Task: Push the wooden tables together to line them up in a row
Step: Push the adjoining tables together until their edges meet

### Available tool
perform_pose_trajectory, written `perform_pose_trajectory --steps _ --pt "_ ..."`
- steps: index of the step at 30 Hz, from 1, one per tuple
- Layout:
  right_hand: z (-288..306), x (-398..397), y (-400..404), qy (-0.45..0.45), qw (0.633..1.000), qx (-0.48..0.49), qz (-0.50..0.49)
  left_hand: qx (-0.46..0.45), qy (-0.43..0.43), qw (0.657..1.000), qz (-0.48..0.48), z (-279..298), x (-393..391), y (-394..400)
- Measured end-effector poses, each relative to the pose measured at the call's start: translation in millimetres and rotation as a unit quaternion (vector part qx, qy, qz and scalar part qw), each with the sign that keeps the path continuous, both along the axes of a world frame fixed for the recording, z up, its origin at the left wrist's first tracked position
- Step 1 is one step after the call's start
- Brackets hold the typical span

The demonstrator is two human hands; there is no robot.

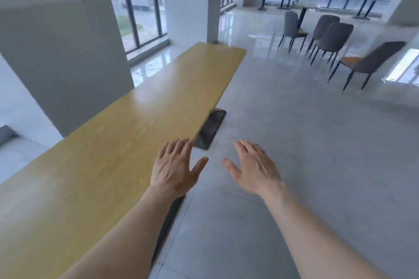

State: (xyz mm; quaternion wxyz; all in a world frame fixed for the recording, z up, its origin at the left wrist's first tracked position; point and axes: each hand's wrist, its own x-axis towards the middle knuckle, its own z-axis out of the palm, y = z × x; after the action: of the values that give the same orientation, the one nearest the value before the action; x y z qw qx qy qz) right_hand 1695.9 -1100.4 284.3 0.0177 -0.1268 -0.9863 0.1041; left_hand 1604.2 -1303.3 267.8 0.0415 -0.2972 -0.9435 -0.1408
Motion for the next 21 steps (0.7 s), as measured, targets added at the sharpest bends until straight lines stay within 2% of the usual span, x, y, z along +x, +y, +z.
perform_pose_trajectory --steps 7,14,21 --pt "-11.0 -48.1 147.7 -0.015 0.998 0.014 -0.055 0.011 -0.016 0.999 -0.047 -14.6 -68.2 154.4" --pt "-9.3 -156.5 274.1 -0.029 0.998 0.020 -0.057 0.020 -0.041 0.998 -0.032 -23.6 -178.9 283.9" --pt "-24.1 -264.7 374.5 -0.043 0.999 -0.004 -0.027 0.015 -0.051 0.999 -0.003 -35.9 -272.1 376.4"
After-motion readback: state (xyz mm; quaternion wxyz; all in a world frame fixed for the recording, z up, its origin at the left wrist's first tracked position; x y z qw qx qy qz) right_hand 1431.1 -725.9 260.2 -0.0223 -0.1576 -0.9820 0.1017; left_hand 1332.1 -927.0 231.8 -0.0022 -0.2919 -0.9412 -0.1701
